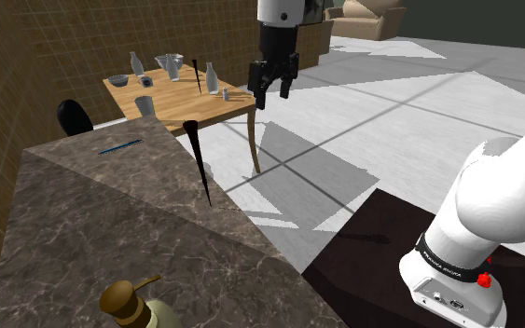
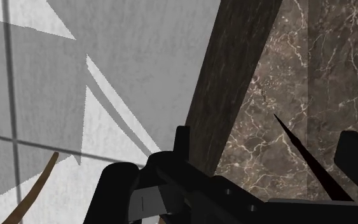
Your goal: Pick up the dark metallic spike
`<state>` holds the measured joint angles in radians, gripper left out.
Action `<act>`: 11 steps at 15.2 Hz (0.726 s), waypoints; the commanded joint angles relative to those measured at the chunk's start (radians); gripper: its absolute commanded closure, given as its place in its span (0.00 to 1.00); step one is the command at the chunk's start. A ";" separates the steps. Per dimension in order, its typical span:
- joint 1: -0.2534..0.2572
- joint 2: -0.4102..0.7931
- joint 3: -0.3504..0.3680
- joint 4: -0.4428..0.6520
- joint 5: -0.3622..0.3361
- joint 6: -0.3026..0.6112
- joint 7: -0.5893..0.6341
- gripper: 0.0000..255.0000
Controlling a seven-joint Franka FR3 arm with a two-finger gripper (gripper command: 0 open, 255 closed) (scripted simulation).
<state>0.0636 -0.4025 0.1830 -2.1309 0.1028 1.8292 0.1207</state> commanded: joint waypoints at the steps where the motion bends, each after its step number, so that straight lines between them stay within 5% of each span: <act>1: 0.008 0.066 0.024 0.049 0.011 0.015 0.037 0.00; 11: 0.052 0.425 0.117 0.380 -0.001 0.039 0.212 0.00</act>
<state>0.1107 -0.0145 0.2940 -1.7852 0.1052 1.8660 0.3174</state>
